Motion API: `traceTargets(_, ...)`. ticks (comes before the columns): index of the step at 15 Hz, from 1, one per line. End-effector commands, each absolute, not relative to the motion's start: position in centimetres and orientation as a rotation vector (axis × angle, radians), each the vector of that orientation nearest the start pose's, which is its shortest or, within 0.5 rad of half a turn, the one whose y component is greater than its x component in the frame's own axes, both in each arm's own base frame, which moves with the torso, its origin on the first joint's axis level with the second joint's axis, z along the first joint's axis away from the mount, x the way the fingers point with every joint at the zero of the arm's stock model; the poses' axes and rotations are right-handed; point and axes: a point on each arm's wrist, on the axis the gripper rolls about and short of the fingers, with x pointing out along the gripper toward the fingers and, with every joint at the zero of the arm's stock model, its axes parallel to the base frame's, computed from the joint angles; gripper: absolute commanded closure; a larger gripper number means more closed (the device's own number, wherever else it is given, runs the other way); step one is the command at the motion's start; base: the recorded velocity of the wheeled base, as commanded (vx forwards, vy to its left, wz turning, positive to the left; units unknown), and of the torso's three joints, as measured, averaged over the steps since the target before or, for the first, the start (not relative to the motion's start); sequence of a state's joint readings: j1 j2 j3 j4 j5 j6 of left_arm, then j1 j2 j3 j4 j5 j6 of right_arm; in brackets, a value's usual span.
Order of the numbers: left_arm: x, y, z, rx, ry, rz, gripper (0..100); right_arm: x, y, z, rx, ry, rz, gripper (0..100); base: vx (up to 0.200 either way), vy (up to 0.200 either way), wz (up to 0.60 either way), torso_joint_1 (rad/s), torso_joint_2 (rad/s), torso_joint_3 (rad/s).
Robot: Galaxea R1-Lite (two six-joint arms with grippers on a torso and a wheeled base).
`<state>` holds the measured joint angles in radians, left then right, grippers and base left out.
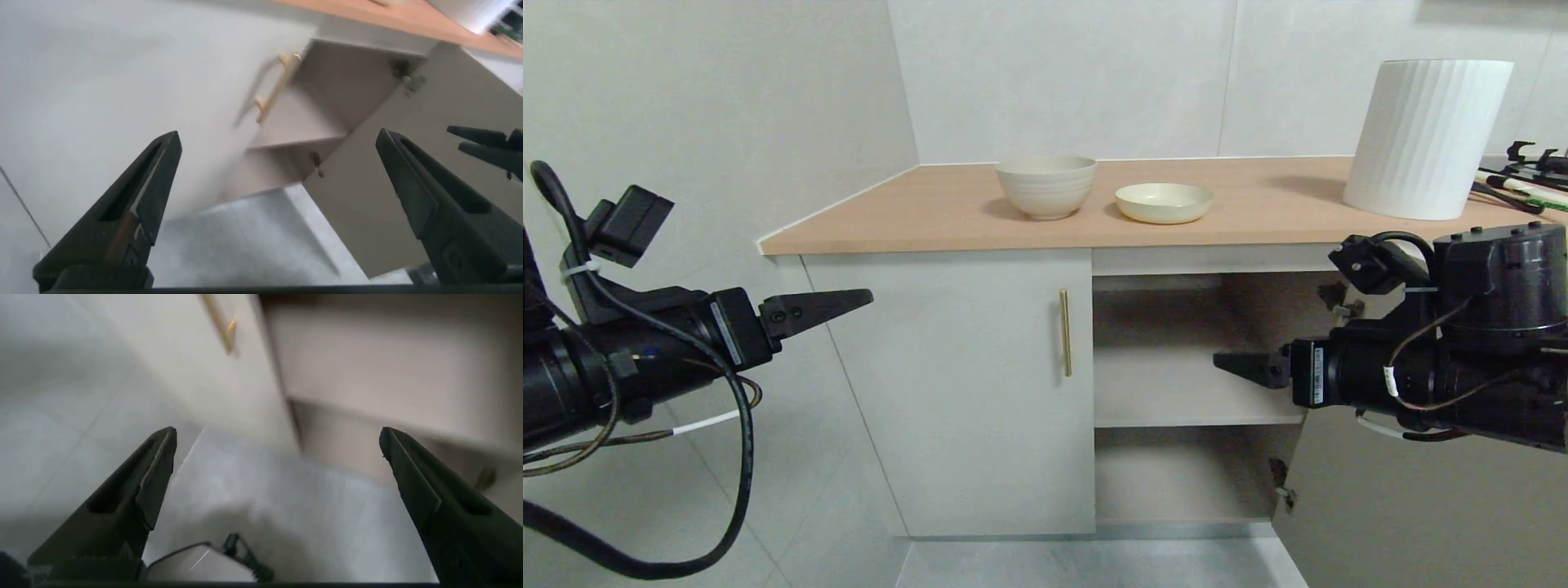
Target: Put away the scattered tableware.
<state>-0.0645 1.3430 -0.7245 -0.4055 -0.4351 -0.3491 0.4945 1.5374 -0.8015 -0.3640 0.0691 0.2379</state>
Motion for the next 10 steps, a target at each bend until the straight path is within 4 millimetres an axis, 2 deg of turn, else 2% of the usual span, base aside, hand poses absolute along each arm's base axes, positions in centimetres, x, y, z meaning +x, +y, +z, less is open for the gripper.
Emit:
traceTargets(1,21.7,-2.4,23.0,-0.382,0.302,-0.456,0,23.0,12.7,19.5,0.127,0.426,0.517,0,0.200,0.000,0.00,0.007,0.00,0.002)
traceTargets(5,21.7,-2.4,23.0,-0.382,0.302,-0.460,0,22.7,12.8,18.6,0.050,0.418,0.540,0,0.200,0.000,0.00,0.002,0.00,0.005)
traceTargets(10,21.4,-2.8,23.0,-0.380,0.304,-0.482,0,21.6,13.0,19.0,0.040,0.399,0.576,0,0.000,0.000,0.00,0.000,0.00,0.000)
